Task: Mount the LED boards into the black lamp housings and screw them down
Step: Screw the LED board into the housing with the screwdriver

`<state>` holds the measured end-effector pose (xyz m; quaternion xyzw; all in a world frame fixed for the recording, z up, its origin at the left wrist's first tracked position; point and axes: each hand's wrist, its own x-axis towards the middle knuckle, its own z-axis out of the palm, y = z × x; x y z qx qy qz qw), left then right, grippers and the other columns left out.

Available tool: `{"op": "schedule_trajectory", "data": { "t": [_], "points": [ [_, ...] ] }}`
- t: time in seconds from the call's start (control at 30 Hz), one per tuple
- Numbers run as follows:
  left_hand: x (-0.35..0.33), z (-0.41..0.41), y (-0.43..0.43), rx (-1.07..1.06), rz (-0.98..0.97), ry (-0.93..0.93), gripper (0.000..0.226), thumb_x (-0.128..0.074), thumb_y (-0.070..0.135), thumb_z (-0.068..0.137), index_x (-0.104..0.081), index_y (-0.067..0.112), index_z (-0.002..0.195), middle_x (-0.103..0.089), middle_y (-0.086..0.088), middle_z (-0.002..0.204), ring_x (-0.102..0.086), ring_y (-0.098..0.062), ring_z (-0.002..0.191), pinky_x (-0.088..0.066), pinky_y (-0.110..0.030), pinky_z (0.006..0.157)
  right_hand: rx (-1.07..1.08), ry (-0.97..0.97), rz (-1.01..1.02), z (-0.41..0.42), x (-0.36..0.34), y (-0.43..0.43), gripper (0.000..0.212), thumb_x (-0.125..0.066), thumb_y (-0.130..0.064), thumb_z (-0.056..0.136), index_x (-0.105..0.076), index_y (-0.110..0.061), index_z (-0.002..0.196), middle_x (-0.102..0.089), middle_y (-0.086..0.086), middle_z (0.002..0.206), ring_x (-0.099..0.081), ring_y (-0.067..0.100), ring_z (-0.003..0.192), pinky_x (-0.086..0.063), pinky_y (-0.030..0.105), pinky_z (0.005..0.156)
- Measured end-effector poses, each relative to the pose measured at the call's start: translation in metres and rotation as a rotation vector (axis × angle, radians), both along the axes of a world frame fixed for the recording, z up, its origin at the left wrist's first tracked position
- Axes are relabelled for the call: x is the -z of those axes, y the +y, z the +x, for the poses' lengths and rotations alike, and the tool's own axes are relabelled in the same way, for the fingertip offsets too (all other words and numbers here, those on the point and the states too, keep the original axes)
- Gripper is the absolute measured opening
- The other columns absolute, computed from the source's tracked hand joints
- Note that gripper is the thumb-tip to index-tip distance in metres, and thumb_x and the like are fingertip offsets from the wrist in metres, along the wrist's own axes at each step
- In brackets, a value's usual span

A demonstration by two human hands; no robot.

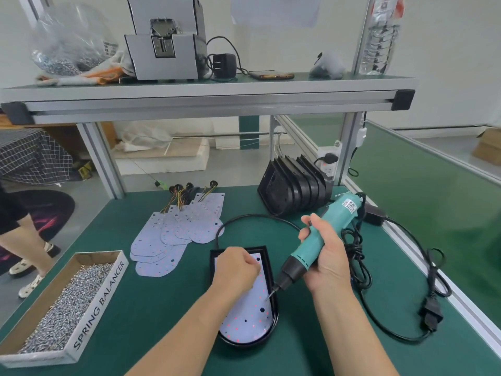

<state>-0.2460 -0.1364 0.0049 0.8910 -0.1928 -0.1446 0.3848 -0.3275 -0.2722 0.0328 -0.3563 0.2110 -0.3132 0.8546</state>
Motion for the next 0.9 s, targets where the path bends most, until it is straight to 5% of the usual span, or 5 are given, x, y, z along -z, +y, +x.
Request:
{"op": "schedule_trajectory", "data": {
  "t": [0.3,0.4,0.47,0.63,0.9],
  "points": [
    [0.016,-0.005,-0.013,-0.045,0.151,-0.298,0.009,-0.053,0.02,0.089,-0.059,0.017,0.084,-0.065,0.004,0.084,-0.057,-0.02,0.085,-0.041,-0.032,0.067,0.148,-0.037,-0.03,0.009,-0.002,-0.017,0.027,-0.071,-0.023,0.087,-0.072,-0.025,0.06,-0.061,-0.006,0.059,-0.051,0.006,0.049,-0.038,0.025,0.055],
    [0.021,-0.004,-0.01,-0.023,0.06,-0.247,0.01,-0.058,0.021,0.089,-0.058,0.016,0.081,-0.056,0.009,0.069,-0.054,-0.017,0.076,-0.04,-0.032,0.065,0.197,-0.019,-0.014,0.012,-0.003,-0.017,0.009,-0.076,-0.025,0.079,-0.069,-0.018,0.079,-0.061,-0.004,0.059,-0.053,0.007,0.049,-0.042,0.022,0.05],
    [0.02,-0.001,-0.006,0.001,0.013,-0.208,0.013,-0.062,0.022,0.089,-0.058,0.015,0.079,-0.05,0.011,0.061,-0.048,-0.012,0.065,-0.034,-0.027,0.058,0.256,-0.003,0.0,0.017,-0.003,-0.018,0.025,-0.078,-0.025,0.075,-0.063,-0.013,0.092,-0.059,-0.002,0.057,-0.053,0.008,0.048,-0.043,0.018,0.046],
    [0.022,-0.003,-0.002,0.056,0.014,-0.241,0.012,-0.06,0.025,0.092,-0.057,0.016,0.085,-0.057,0.008,0.069,-0.05,-0.011,0.069,-0.034,-0.027,0.06,0.443,0.052,-0.103,0.032,-0.007,-0.022,0.018,-0.076,-0.021,0.082,-0.059,-0.017,0.085,-0.06,-0.002,0.054,-0.055,0.012,0.053,-0.047,0.027,0.057],
    [0.02,-0.007,0.003,0.101,-0.005,-0.29,0.017,-0.06,0.027,0.096,-0.053,0.014,0.087,-0.049,0.008,0.073,-0.045,-0.013,0.07,-0.029,-0.028,0.063,0.473,0.069,-0.259,0.043,0.002,-0.01,0.022,-0.077,-0.023,0.08,-0.056,-0.016,0.076,-0.061,-0.001,0.053,-0.056,0.011,0.05,-0.048,0.021,0.05]
  ]
}}
